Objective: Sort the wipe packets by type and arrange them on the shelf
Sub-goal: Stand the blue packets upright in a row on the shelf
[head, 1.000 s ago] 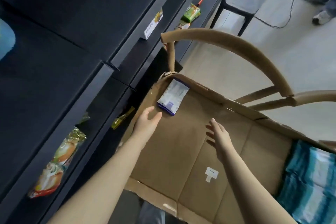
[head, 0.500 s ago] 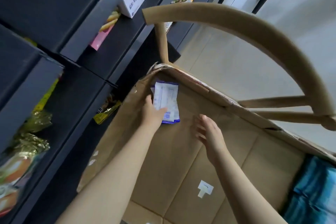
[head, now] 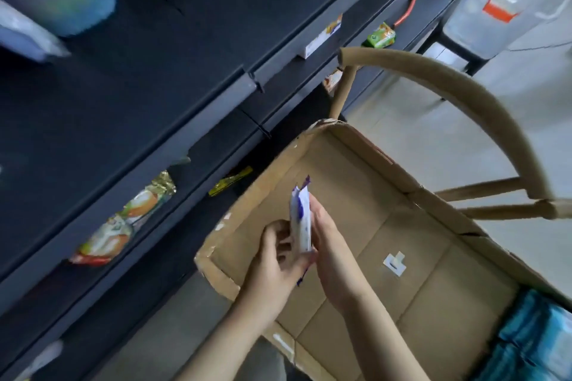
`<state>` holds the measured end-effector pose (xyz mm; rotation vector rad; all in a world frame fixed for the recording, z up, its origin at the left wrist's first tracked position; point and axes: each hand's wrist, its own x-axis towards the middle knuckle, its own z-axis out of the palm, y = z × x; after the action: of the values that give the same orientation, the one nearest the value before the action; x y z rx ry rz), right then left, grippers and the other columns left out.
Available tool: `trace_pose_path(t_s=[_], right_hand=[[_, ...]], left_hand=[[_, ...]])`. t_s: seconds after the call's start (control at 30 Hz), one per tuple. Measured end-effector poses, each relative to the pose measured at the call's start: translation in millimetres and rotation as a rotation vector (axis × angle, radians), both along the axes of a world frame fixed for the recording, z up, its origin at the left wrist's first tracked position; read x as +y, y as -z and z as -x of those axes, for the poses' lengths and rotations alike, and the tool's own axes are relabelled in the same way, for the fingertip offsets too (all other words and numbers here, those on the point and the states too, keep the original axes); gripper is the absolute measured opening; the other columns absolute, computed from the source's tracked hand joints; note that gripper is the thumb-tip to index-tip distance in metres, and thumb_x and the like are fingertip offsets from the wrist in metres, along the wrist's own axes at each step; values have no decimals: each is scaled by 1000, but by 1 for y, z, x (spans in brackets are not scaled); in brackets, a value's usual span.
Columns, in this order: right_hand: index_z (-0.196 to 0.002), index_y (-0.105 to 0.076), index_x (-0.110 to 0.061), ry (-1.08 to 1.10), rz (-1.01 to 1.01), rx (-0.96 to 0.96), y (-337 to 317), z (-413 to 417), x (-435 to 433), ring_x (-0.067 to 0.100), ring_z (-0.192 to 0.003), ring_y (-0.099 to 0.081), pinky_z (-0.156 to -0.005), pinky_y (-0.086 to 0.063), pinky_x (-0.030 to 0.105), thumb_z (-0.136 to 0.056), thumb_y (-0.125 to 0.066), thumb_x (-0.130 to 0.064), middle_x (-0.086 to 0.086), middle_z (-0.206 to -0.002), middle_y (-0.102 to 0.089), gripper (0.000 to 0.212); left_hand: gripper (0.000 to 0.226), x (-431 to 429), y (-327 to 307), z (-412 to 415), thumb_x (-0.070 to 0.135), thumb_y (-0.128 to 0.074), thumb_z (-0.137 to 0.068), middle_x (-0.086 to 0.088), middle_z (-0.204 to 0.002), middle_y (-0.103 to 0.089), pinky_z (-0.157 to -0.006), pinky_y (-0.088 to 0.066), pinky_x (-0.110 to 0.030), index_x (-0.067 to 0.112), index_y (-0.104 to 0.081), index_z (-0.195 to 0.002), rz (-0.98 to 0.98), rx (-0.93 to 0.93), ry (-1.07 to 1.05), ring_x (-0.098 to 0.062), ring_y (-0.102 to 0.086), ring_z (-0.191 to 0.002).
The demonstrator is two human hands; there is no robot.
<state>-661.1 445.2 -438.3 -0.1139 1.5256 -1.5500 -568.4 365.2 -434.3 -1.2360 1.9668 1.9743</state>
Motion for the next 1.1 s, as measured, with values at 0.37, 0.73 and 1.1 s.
trace_pose_path(t_s=[0.37, 0.73, 1.1], right_hand=[[-116, -58, -1, -368, 224, -9, -179, -248, -32, 13, -85, -66, -74, -50, 27, -84, -71, -49, 10, -103, -68, 60], [-126, -68, -10, -375, 289, -363, -299, -347, -84, 31, -108, -62, -99, -45, 50, -95, -48, -50, 17, -121, -66, 54], [-125, -58, -7, -710, 320, 28, -355, -390, -176, 28, -95, -72, -79, -59, 42, -96, -60, -17, 13, -113, -73, 31]], left_hand=[[14, -29, -205, -284, 33, -59, -95, 12, -102, -73, -81, -50, -26, 30, -65, -107, 59, 216, -488, -9, -69, -97], [54, -51, -335, -454, 57, -43, -93, -9, -120, -70, -86, -57, -47, 21, -61, -128, -279, 638, -1003, -34, -68, -108], [48, -79, -373, -522, 30, -63, -81, -11, -116, -71, -100, -46, -41, 10, -62, -125, -230, 917, -1273, -30, -69, -106]])
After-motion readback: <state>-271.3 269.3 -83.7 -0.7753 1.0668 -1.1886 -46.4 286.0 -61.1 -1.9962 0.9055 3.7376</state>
